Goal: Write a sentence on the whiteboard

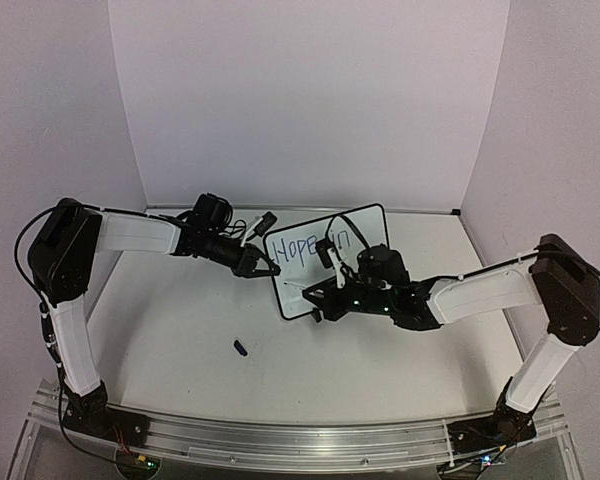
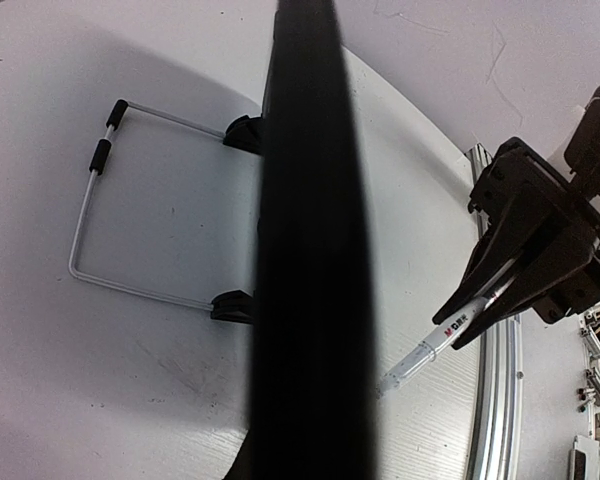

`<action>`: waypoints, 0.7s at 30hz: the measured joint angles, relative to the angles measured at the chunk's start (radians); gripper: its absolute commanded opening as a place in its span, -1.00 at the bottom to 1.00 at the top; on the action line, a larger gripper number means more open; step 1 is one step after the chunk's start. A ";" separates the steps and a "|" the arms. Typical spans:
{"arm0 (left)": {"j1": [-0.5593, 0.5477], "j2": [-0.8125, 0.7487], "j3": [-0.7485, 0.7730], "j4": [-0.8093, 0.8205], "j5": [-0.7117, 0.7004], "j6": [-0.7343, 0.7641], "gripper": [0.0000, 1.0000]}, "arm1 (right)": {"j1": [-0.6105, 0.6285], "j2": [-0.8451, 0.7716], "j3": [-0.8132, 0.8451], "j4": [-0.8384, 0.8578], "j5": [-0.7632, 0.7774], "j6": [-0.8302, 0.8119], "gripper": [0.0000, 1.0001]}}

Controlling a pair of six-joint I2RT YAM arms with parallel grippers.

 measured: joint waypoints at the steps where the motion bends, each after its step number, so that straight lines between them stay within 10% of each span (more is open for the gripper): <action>1: 0.000 0.000 0.000 0.000 0.000 0.000 -1.00 | 0.000 0.008 0.001 0.005 0.004 0.000 -1.00; 21: 0.000 0.000 0.000 0.000 -0.001 0.000 -1.00 | 0.000 0.074 0.027 0.021 0.081 0.011 -1.00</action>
